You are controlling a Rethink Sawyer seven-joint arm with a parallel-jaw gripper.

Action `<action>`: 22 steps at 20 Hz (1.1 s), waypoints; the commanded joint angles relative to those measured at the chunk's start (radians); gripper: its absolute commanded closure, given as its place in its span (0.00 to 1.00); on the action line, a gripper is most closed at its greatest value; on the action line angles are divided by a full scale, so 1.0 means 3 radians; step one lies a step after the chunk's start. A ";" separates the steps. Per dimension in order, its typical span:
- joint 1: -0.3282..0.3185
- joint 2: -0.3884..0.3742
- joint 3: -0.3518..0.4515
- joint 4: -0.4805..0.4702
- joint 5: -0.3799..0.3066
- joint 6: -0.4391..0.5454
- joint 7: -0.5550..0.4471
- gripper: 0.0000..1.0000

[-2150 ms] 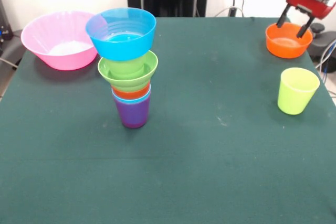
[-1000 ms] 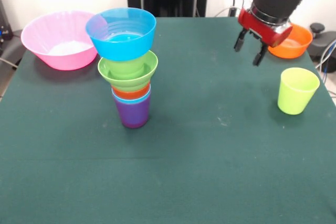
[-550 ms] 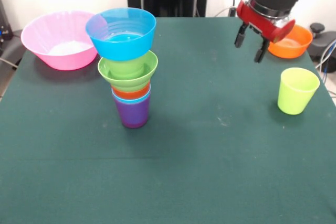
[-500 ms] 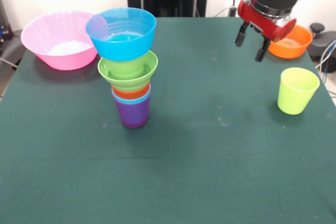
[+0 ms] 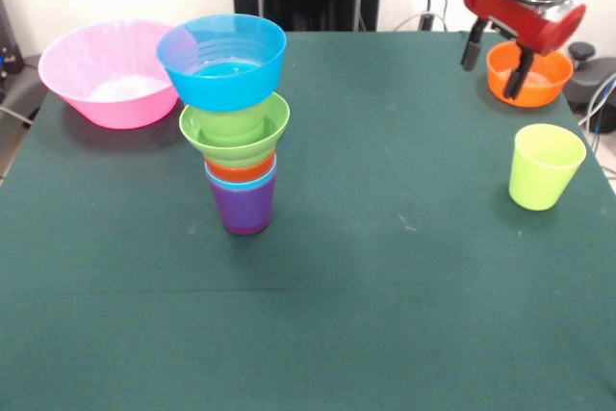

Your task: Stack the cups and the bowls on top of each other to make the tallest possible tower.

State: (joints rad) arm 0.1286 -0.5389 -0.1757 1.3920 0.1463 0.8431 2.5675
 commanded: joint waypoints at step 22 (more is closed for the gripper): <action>0.0126 0.0500 0.0368 -0.0309 -0.0206 -0.0404 0.0000 0.00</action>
State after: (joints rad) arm 0.1421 -0.4660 -0.1534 1.2804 0.1453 0.8039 2.5675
